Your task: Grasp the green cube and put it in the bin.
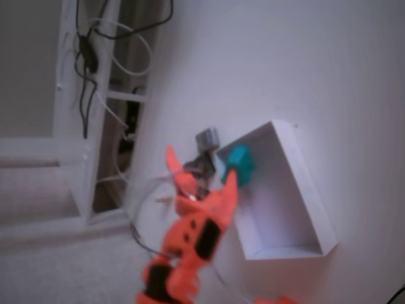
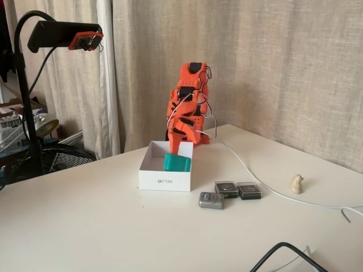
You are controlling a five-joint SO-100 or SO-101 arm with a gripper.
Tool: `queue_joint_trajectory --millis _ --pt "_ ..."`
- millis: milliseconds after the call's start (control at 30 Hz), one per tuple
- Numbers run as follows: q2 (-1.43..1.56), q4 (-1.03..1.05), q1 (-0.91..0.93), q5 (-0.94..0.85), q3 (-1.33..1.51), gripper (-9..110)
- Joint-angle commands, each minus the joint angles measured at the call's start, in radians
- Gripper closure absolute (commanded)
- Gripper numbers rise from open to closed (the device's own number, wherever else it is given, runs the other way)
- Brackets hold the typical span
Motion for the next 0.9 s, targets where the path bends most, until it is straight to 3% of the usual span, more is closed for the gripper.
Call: queue_joint_trajectory --millis 0,133,267,667,867 --pt "0.118 -0.144 0.02 -0.011 0.161 46" --pt "0.17 -0.236 -0.049 -0.006 0.295 46" --pt "0.143 -0.187 -0.11 -0.003 0.295 46" --pt "0.126 -0.36 0.017 -0.005 0.402 43" --pt "0.345 -0.443 -0.006 0.003 0.453 43"
